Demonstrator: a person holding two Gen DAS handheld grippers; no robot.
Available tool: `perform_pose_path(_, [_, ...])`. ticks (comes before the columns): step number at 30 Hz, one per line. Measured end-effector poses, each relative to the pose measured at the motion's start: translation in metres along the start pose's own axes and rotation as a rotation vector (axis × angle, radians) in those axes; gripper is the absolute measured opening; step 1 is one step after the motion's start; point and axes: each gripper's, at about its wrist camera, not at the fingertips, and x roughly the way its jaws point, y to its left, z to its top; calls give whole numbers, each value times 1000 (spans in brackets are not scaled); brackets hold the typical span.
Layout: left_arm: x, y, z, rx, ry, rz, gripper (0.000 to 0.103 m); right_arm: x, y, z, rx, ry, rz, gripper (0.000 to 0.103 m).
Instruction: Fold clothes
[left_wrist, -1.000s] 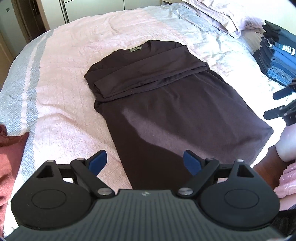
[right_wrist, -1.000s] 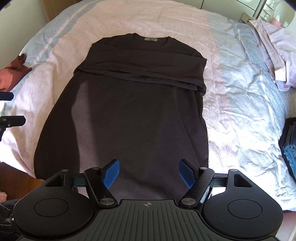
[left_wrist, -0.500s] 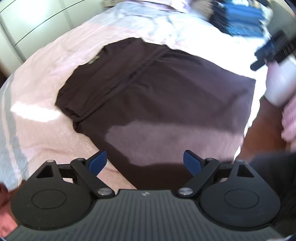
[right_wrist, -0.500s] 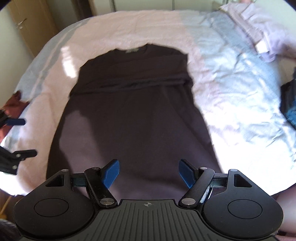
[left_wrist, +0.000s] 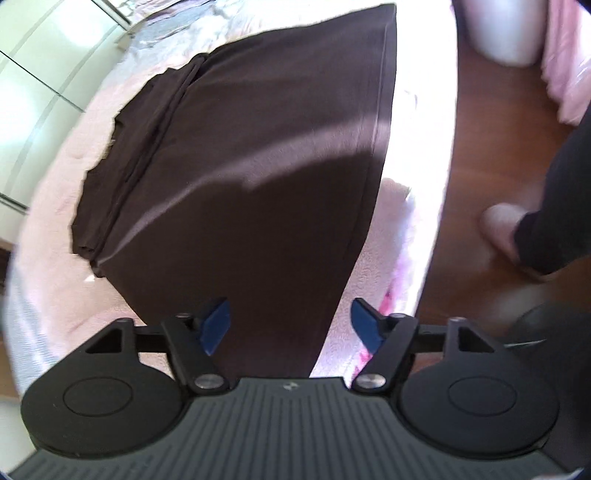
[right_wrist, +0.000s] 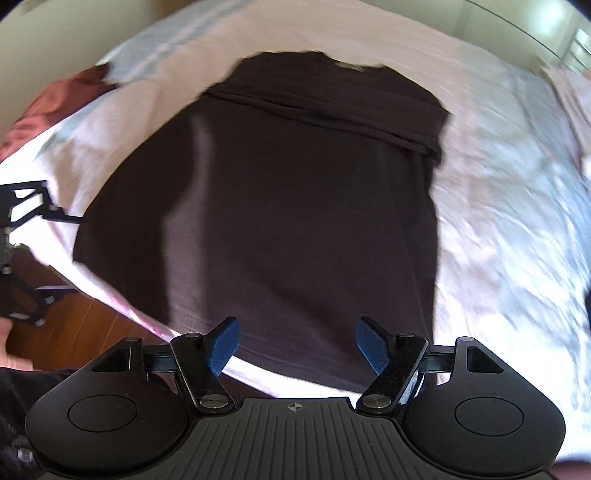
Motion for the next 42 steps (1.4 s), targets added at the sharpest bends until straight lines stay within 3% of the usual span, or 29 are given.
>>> perform_pose_path(5, [24,-38,17,-11,17,84,65,35,-8,-29,-126,1,38,74])
perform_pose_path(9, [30,-42,32,-25,-11,147,63,37,-15,-44,-139,5,48,74])
perform_pose_path(11, [29,-38,37,-28,-14,163,57,39,-18,-51,-136,6,48,74])
perform_pose_path(13, [26,-33,40,-25,-14,163,39,37,-17,-54,-139,-5,50,74])
perform_pose_path(19, [4,-19,44,-7,-55,136,11,43,-4,-62,-225,-40,28,74])
perform_pose_path(25, [-2,0,46,-77,-74,82,9,66,22,-72,-389,-89,1,74])
perform_pose_path(29, [-4,21,50,-133,-88,46,9,78,50,-82,-509,-167,23,74])
perform_pose_path(35, [-6,27,52,-121,-101,24,9,107,81,-81,-619,-242,-6,73])
perform_pose_path(36, [-5,24,51,-114,-101,22,9,111,81,-79,-618,-244,-15,53])
perform_pose_path(38, [-5,19,51,-101,-102,16,10,112,74,-71,-589,-223,-13,22])
perform_pose_path(41, [-1,6,47,-89,-95,50,19,106,61,-63,-567,-211,13,8])
perform_pose_path(42, [1,1,47,-92,-91,66,28,102,58,-62,-565,-210,20,6])
